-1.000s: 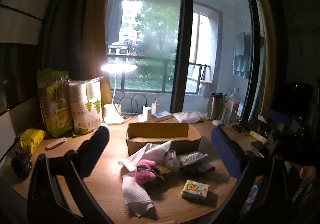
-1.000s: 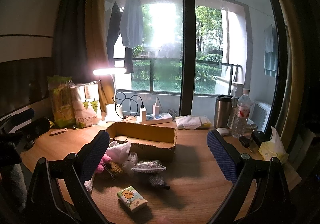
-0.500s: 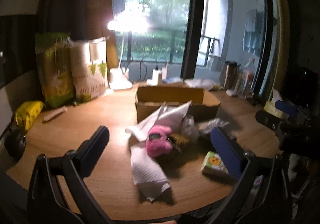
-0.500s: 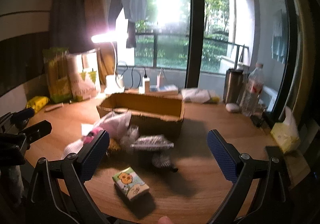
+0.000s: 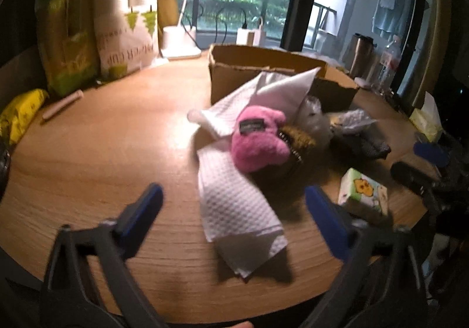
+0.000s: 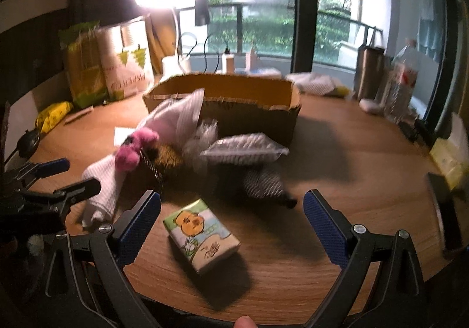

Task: Organize soft objects
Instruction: 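Grasp the white waffle cloth with the left gripper while the right grasps the cartoon tissue pack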

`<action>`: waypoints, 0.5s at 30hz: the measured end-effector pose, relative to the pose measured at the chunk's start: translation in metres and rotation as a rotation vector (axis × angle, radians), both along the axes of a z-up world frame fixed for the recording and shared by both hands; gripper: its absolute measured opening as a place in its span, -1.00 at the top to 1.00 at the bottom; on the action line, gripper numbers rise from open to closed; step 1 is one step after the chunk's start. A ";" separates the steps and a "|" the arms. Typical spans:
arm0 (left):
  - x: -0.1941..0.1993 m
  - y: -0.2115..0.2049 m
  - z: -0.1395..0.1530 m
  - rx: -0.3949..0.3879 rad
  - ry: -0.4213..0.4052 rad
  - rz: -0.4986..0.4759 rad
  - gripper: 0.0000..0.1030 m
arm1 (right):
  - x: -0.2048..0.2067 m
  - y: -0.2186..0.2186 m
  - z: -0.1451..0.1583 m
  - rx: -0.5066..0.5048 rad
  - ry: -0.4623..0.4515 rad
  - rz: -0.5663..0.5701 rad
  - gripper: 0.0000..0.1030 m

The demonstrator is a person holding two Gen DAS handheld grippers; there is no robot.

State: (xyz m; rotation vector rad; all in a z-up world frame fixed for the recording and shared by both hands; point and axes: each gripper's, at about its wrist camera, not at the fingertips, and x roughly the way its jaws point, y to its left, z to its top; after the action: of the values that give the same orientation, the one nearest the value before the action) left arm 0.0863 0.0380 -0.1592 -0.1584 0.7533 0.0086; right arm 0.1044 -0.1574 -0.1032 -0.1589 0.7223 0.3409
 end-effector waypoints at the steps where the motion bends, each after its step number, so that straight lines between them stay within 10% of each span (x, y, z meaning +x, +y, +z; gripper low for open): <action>1: 0.002 0.000 -0.002 -0.001 0.010 -0.001 -0.70 | 0.001 0.001 -0.004 0.004 0.016 0.006 -0.94; 15: 0.023 0.006 -0.023 -0.025 0.113 -0.020 0.08 | 0.014 0.015 -0.043 0.002 0.148 0.092 -0.57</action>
State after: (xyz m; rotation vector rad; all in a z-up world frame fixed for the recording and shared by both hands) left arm 0.1090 0.0439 -0.1821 -0.1752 0.8683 -0.0108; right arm 0.1185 -0.1424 -0.1459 -0.1666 0.8629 0.4451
